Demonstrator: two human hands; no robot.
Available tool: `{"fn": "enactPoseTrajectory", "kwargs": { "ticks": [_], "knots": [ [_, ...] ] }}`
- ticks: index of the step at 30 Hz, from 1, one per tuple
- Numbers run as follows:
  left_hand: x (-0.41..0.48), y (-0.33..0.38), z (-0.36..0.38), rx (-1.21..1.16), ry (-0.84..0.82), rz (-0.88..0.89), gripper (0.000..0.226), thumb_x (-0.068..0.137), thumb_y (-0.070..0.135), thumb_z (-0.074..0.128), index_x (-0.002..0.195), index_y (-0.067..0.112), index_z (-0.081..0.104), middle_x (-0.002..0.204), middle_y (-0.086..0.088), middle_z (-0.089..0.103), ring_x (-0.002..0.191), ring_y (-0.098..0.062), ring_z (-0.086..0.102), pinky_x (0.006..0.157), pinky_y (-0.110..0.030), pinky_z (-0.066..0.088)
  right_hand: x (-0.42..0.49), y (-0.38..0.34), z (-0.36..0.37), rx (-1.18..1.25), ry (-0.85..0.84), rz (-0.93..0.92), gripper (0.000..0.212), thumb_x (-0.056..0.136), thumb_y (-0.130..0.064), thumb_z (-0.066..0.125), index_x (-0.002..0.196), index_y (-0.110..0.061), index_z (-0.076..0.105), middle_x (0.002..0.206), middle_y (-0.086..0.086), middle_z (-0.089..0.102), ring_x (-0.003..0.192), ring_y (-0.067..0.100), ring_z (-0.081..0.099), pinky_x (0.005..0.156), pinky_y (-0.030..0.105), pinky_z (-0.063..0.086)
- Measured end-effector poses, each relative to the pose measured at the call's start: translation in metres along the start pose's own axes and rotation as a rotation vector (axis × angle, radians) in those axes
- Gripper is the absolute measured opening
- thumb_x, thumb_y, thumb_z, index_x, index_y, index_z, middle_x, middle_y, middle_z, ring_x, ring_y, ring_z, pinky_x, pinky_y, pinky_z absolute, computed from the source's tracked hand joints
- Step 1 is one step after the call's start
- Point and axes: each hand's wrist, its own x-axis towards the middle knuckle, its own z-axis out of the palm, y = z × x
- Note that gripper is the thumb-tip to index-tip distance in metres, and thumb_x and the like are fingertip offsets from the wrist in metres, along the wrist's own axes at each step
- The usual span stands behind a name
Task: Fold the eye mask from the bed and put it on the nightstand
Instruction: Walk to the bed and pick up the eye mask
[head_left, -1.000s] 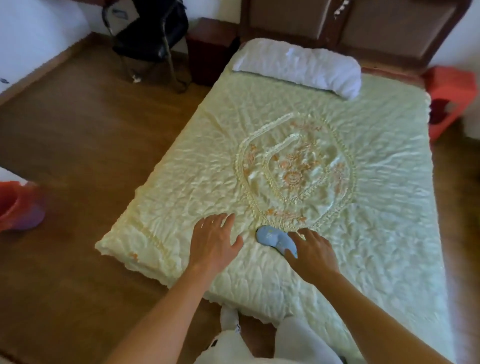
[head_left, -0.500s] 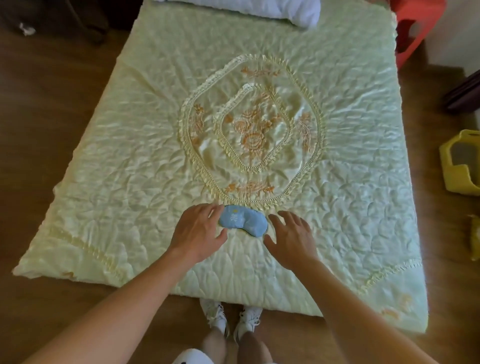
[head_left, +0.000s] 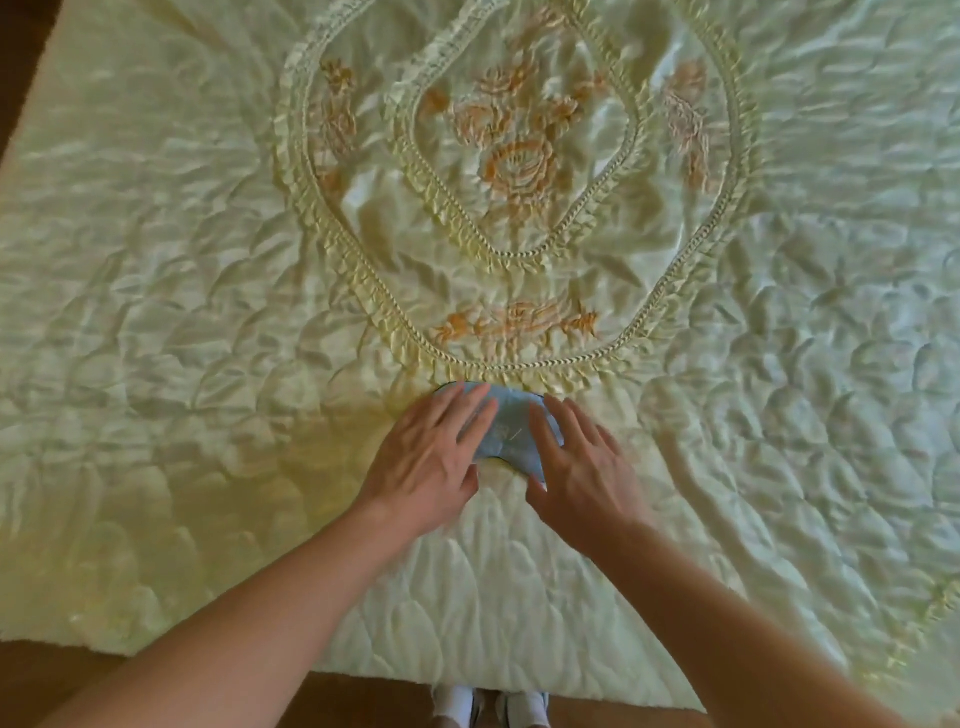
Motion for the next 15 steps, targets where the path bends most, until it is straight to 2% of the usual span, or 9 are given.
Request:
{"fn": "enactPoseTrajectory", "kwargs": {
  "ticks": [4, 7, 10, 12, 13, 15],
  "knots": [
    [0.014, -0.012, 0.019, 0.019, 0.001, 0.041, 0.078, 0.077, 0.038, 0.064, 0.146, 0.014, 0.04, 0.155, -0.007, 0.041, 0.142, -0.028, 0.037, 0.114, -0.044, 0.03, 0.009, 0.005, 0.021, -0.023, 0.07, -0.018, 0.076, 0.071, -0.018, 0.079, 0.141, 0.0, 0.051, 0.144, 0.02, 0.057, 0.133, 0.036, 0.054, 0.102, 0.048, 0.053],
    [0.018, -0.015, 0.02, 0.065, -0.036, 0.069, 0.079, 0.072, 0.04, 0.07, 0.142, 0.011, 0.046, 0.149, -0.008, 0.049, 0.135, -0.03, 0.045, 0.109, -0.046, 0.038, 0.01, 0.004, 0.028, -0.043, 0.116, -0.012, 0.071, 0.074, -0.016, 0.069, 0.141, 0.0, 0.051, 0.144, 0.017, 0.057, 0.136, 0.033, 0.051, 0.106, 0.043, 0.047],
    [0.021, -0.009, 0.018, 0.08, 0.004, 0.079, 0.062, 0.074, 0.024, 0.069, 0.133, 0.008, 0.054, 0.134, -0.01, 0.06, 0.121, -0.031, 0.055, 0.099, -0.045, 0.047, 0.011, 0.001, 0.031, -0.047, 0.115, -0.019, 0.064, 0.077, -0.013, 0.061, 0.139, 0.0, 0.051, 0.142, 0.017, 0.057, 0.136, 0.032, 0.05, 0.106, 0.042, 0.047],
    [0.023, -0.002, 0.016, 0.111, 0.03, 0.102, 0.046, 0.08, 0.01, 0.057, 0.125, 0.007, 0.056, 0.121, -0.011, 0.064, 0.107, -0.031, 0.06, 0.09, -0.043, 0.051, 0.011, 0.002, 0.032, -0.073, 0.132, -0.026, 0.056, 0.079, -0.009, 0.063, 0.134, -0.003, 0.056, 0.133, 0.015, 0.062, 0.127, 0.033, 0.057, 0.099, 0.042, 0.051],
    [0.023, 0.0, 0.015, 0.135, 0.04, 0.115, 0.04, 0.081, 0.006, 0.052, 0.12, 0.007, 0.057, 0.113, -0.011, 0.065, 0.099, -0.03, 0.061, 0.084, -0.041, 0.052, 0.011, 0.004, 0.031, -0.078, 0.144, -0.022, 0.051, 0.079, -0.007, 0.066, 0.129, -0.005, 0.059, 0.126, 0.013, 0.066, 0.118, 0.032, 0.062, 0.092, 0.042, 0.054],
    [0.023, 0.005, 0.008, 0.154, 0.042, 0.111, 0.031, 0.079, 0.004, 0.056, 0.109, 0.009, 0.061, 0.098, -0.009, 0.066, 0.084, -0.029, 0.062, 0.072, -0.039, 0.051, 0.011, 0.006, 0.027, -0.064, 0.148, 0.003, 0.039, 0.076, -0.006, 0.073, 0.114, -0.01, 0.067, 0.103, 0.009, 0.07, 0.091, 0.031, 0.069, 0.074, 0.042, 0.057]
  ]
}}
